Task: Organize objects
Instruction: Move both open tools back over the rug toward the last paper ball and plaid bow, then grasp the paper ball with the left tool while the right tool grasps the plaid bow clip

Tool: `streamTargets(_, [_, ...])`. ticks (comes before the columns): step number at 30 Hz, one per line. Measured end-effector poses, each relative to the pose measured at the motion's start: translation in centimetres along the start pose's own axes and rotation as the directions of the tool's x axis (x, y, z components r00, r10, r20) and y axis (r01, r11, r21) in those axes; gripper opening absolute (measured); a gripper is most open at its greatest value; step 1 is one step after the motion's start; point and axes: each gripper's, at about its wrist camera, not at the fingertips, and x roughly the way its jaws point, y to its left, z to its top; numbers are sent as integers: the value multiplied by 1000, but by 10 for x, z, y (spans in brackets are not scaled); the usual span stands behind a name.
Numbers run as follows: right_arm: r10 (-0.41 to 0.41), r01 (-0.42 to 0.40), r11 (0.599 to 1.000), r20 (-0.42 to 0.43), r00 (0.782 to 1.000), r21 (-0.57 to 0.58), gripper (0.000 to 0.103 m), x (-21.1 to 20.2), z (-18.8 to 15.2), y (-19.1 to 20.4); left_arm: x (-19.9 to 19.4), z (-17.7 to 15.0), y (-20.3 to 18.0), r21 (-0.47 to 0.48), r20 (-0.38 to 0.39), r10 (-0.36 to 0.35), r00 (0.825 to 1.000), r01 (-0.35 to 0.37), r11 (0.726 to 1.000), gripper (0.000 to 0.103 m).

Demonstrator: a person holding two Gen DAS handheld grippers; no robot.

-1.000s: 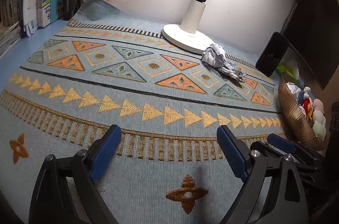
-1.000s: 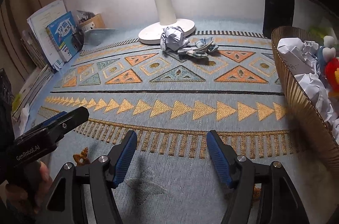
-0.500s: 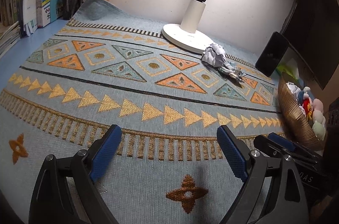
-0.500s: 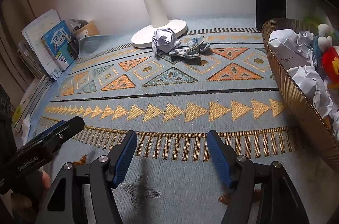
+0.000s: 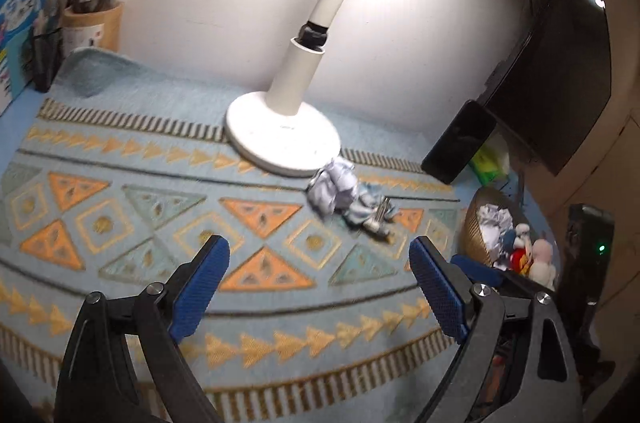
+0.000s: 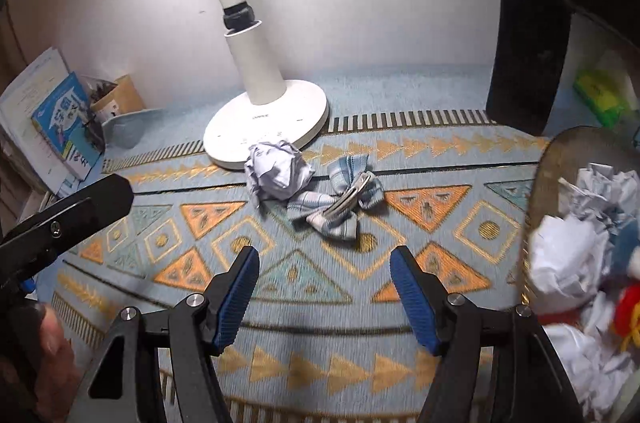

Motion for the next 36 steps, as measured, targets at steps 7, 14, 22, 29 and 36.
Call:
streamTargets(7, [-54,55,998,18,998,-30,67,36,11,-6,102,33,-13,19,-116,-14,993,16,1000,90])
streamTargets(14, [-44,46,998,28,999,-45,56,46,16,-7,142,31,-8,-18,-160,-66,985,64,998,63])
streamTargets(22, [-33,37,997,57,998,-72,24,43,13,0,148,22,-9,7,-138,-51,989,53,999,41])
streamTargets(29, [11,5,993,130,991,-120,23,16,-1,12,133,19,-13,8,-90,-52,995,53,999,39])
streamTargets(36, [115,-95,978,100,988,-186,23,-42,-57,33,48,-5,-3,32,-37,33,999,-32,999,39])
